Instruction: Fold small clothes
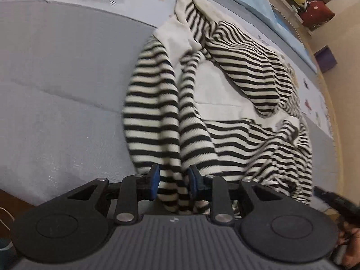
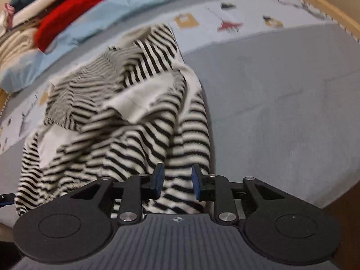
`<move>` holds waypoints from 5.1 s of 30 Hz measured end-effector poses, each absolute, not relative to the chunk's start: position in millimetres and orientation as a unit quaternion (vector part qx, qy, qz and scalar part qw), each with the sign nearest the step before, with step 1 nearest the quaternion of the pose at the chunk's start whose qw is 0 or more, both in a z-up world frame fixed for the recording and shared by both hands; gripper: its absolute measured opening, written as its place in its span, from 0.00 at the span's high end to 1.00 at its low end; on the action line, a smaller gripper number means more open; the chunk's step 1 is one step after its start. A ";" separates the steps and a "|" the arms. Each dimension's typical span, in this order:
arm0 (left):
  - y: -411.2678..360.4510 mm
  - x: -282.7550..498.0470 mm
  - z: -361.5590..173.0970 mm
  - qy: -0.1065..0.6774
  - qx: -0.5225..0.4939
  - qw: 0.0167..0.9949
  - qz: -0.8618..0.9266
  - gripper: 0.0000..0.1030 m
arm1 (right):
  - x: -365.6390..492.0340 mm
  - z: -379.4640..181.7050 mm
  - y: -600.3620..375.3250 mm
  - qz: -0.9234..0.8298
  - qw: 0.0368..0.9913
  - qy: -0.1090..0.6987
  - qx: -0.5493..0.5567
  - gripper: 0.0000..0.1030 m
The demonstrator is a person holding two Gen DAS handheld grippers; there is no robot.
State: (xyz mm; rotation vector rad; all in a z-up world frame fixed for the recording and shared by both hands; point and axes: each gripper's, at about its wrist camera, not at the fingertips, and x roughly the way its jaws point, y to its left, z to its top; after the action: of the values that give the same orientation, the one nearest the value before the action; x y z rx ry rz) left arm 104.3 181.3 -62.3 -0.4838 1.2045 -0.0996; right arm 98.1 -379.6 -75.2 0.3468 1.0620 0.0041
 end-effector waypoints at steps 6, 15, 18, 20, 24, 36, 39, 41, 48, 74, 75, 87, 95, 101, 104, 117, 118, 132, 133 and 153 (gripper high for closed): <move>172.7 113.4 -77.9 0.588 -0.203 0.783 -0.016 0.71 | 102.0 -97.9 -380.0 -0.022 0.822 0.545 0.162 0.62; 160.8 117.9 -89.4 0.603 -0.175 0.778 -0.028 0.98 | 109.8 -119.5 -376.6 -0.019 0.797 0.581 0.166 0.62; 162.6 112.4 -78.8 0.582 -0.172 0.794 -0.032 0.98 | 110.3 -118.0 -376.1 -0.010 0.799 0.578 0.167 0.96; 167.0 106.6 -70.1 0.568 -0.182 0.802 -0.034 0.98 | 108.4 -110.1 -382.8 -0.011 0.806 0.561 0.187 0.97; 182.2 84.0 -42.2 0.521 -0.217 0.824 -0.055 0.98 | 95.6 -84.8 -407.7 -0.009 0.824 0.507 0.252 0.97; 176.5 76.6 -46.1 0.548 -0.216 0.805 -0.075 0.97 | 70.1 -88.3 -447.0 -0.002 0.804 0.519 0.290 0.97; 179.5 87.9 -53.0 0.549 -0.230 0.802 -0.055 0.72 | 82.8 -95.8 -435.6 -0.016 0.801 0.543 0.251 0.92; 183.3 94.4 -52.6 0.541 -0.237 0.806 -0.033 0.45 | 88.7 -94.0 -435.8 -0.028 0.806 0.535 0.251 0.84; 180.5 115.2 -73.7 0.570 -0.234 0.787 -0.005 0.33 | 108.6 -107.8 -431.8 -0.045 0.807 0.543 0.228 0.55; 163.3 107.6 -61.7 0.551 -0.192 0.811 -0.036 0.94 | 105.1 -104.8 -414.8 -0.009 0.813 0.537 0.224 0.96; 163.0 106.1 -52.7 0.540 -0.192 0.819 -0.043 0.94 | 102.8 -97.7 -417.4 -0.004 0.818 0.526 0.233 0.96; 177.4 47.1 53.8 0.416 -0.229 0.873 -0.107 0.95 | 51.0 14.2 -439.4 0.057 0.874 0.370 0.309 0.99; 192.7 -7.6 87.0 0.372 -0.281 0.876 -0.120 0.95 | -33.3 70.8 -458.1 0.078 0.894 0.299 0.324 1.00; 190.8 12.3 69.8 0.379 -0.277 0.876 -0.109 0.95 | -30.1 56.7 -456.9 0.054 0.889 0.313 0.329 1.00; 194.6 31.1 60.9 0.385 -0.280 0.873 -0.108 0.95 | -5.8 47.8 -449.0 0.049 0.889 0.323 0.320 1.00; 222.2 238.0 2.9 0.422 -0.277 0.861 -0.059 0.95 | 175.5 16.8 -427.6 0.039 0.893 0.317 0.316 1.00; 222.1 251.8 -7.5 0.427 -0.277 0.859 -0.053 0.95 | 196.1 5.9 -428.6 0.036 0.890 0.321 0.321 1.00; 236.3 267.4 -34.1 0.412 -0.349 0.839 -0.064 0.54 | 270.9 -73.0 -439.1 -0.028 0.887 0.364 0.284 0.79; 233.8 266.1 -31.3 0.407 -0.351 0.841 -0.069 0.53 | 267.2 -73.2 -436.0 -0.015 0.888 0.361 0.283 0.71; 144.1 310.8 -76.3 0.498 -0.272 0.821 -0.057 0.40 | 303.7 -102.7 -328.9 0.078 0.865 0.464 0.172 0.51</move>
State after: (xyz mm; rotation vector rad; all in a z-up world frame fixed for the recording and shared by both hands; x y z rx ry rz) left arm 310.8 144.1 -76.3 -0.5796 1.0596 -0.1214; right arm 303.7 -328.9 -102.7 0.3610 0.9722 0.1634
